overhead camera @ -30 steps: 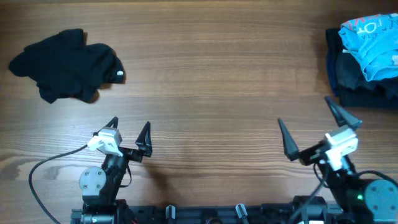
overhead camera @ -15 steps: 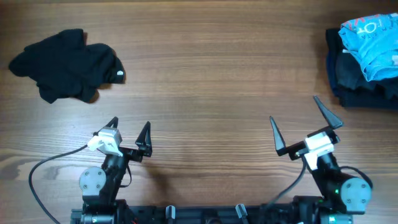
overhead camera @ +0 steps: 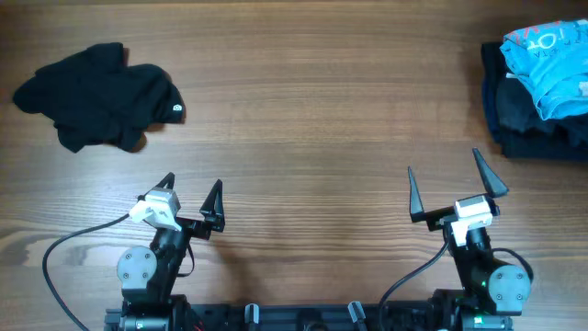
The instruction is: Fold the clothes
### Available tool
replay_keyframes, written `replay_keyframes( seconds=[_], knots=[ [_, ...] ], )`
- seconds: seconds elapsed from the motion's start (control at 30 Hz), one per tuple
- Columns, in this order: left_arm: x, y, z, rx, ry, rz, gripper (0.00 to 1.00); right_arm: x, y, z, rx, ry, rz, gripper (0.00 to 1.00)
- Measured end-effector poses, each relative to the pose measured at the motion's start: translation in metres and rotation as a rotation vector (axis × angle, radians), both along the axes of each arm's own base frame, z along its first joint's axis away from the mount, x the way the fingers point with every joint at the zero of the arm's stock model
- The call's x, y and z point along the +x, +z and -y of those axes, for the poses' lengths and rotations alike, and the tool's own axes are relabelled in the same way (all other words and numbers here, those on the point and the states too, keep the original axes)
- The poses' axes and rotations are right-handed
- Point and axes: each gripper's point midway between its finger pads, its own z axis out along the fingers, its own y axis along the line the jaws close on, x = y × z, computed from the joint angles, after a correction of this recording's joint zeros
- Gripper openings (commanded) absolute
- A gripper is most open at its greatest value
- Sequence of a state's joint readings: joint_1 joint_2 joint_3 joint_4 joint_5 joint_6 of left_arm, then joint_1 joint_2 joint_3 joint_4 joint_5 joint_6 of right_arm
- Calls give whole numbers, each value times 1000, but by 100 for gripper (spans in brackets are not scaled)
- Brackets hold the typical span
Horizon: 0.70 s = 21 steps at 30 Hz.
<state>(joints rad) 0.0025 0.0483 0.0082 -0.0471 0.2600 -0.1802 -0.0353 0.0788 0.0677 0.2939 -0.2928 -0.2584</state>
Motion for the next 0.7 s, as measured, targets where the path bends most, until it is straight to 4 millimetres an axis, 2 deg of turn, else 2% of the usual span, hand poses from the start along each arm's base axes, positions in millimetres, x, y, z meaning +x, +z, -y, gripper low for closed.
replay_keyframes(
  seconds=[0.17, 0.23, 0.33, 0.5, 0.7],
  knots=[
    [0, 0, 0, 0, 0, 0, 100, 7, -33, 10, 92, -36, -93, 100],
    [0, 0, 0, 0, 0, 0, 100, 8, -34, 15, 116, -61, -103, 100],
    [0, 0, 0, 0, 0, 0, 100, 11, -49, 20, 131, -90, -162, 100],
    [0, 0, 0, 0, 0, 0, 100, 13, -85, 21, 138, -106, -312, 100],
    [0, 0, 0, 0, 0, 0, 100, 13, -84, 21, 174, -101, -315, 100]
  ],
)
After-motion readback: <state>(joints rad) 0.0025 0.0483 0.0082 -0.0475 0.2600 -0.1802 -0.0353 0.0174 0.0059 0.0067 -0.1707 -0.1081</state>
